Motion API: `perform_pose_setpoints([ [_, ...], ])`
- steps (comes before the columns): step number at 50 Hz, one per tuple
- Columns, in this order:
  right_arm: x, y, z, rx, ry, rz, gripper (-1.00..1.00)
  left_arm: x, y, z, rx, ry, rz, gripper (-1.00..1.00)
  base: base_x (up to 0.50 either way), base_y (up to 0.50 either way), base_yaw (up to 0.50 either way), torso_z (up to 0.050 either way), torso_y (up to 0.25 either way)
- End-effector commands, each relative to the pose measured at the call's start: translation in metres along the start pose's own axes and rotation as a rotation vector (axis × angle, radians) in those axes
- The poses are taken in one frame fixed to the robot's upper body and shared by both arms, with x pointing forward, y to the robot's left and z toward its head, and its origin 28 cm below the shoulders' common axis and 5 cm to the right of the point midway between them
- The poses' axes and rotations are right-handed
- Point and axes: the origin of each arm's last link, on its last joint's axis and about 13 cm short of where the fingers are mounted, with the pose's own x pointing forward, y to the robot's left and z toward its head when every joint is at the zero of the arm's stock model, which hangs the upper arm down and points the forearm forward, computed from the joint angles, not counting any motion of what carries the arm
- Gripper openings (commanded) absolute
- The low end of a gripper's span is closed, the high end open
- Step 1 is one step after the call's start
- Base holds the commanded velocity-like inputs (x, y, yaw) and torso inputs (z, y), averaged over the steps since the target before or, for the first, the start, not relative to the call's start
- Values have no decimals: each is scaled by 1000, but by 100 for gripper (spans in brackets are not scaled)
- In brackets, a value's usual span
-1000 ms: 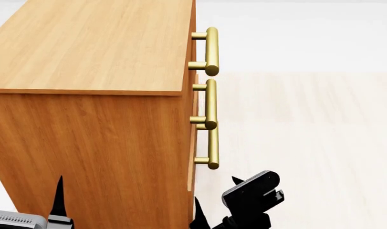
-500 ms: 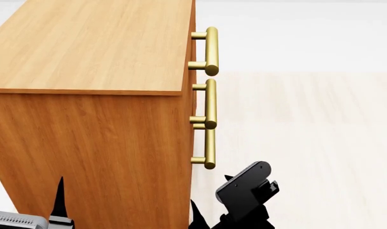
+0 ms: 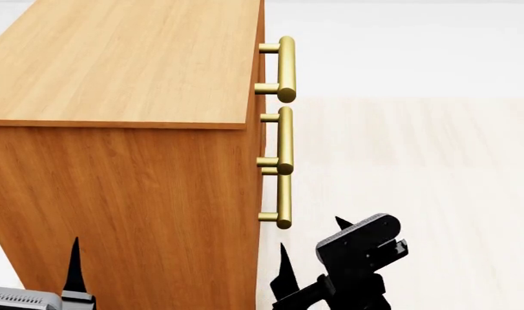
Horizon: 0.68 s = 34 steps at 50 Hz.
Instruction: Close the bottom drawer of the cabinet.
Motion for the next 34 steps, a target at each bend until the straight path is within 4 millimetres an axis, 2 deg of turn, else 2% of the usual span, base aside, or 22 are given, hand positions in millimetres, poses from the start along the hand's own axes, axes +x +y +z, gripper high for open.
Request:
perform_pose_setpoints([
  [1,-27,2,22,27,-118,-134,100,0,4,5,46,-57,51,100,0,0,0,0,0],
  [7,-57,10,55,4,-241,-173,100,-1,8,25,59,-140,100,100,0,0,0,0,0],
  [14,-78,14,77,-7,-312,-205,100,-4,11,46,74,-201,116,100,0,0,0,0,0],
  [22,-97,20,96,-11,-385,-210,100,-7,12,59,80,-237,124,100,0,0,0,0,0],
  [34,-118,31,119,-12,-480,-199,100,-21,15,82,88,-316,132,100,0,0,0,0,0],
])
